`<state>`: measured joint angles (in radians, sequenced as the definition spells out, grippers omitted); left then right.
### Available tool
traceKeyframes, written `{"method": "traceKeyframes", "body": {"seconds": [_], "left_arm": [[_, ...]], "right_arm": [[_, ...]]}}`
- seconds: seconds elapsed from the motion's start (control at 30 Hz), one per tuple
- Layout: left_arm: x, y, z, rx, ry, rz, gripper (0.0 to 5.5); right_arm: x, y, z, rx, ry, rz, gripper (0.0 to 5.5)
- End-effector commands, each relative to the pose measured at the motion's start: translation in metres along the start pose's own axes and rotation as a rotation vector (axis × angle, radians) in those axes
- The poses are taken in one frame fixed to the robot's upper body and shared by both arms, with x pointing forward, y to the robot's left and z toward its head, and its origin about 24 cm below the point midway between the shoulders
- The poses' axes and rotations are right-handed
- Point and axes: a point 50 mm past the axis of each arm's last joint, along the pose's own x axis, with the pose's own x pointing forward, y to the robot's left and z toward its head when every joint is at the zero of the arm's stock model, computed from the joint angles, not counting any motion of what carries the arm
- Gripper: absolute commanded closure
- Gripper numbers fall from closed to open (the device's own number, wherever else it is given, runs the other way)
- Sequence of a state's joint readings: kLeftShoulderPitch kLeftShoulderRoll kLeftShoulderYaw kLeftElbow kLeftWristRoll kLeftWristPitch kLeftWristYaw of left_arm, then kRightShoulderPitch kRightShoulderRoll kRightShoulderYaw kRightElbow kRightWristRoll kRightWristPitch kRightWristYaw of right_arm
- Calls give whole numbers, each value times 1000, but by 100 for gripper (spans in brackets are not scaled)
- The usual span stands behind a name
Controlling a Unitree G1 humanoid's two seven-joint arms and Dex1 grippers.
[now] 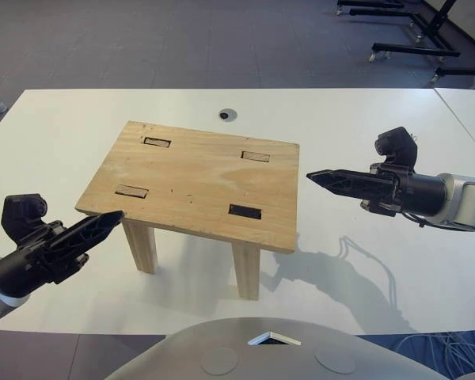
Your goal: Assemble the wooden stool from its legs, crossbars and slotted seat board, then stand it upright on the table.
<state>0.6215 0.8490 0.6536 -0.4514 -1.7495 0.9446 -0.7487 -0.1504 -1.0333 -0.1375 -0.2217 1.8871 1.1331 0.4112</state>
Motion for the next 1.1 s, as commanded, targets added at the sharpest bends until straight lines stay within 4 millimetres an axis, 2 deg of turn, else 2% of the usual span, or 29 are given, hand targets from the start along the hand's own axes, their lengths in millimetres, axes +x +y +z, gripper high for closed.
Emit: {"method": "traceKeyframes", "body": {"seconds": [0.03, 0.23, 0.4, 0.5, 0.63, 0.83, 1.0, 1.1], "left_arm": [[-11, 7, -4, 56, 72, 136, 113], [-6, 11, -12, 160, 162, 151, 113], [-13, 17, -14, 313, 229, 197, 113], [-17, 17, 4, 379, 152, 179, 113], [-25, 11, 18, 337, -2, 116, 113], [-32, 4, 26, 299, -116, 73, 113], [-38, 7, 24, 328, -159, 143, 113], [-46, 3, 30, 382, -180, 178, 113]], "right_arm": [[1, 0, 0, -19, 3, -5, 13], [1, -3, 1, -36, 4, -7, 13], [2, -4, -4, -35, 16, -4, 13], [5, -5, -10, -24, 31, 4, 13], [7, -5, -16, -17, 51, 11, 13], [7, -6, -20, -11, 75, 12, 13], [6, -6, -20, -13, 72, 15, 13], [5, -6, -20, -11, 68, 13, 13]]}}
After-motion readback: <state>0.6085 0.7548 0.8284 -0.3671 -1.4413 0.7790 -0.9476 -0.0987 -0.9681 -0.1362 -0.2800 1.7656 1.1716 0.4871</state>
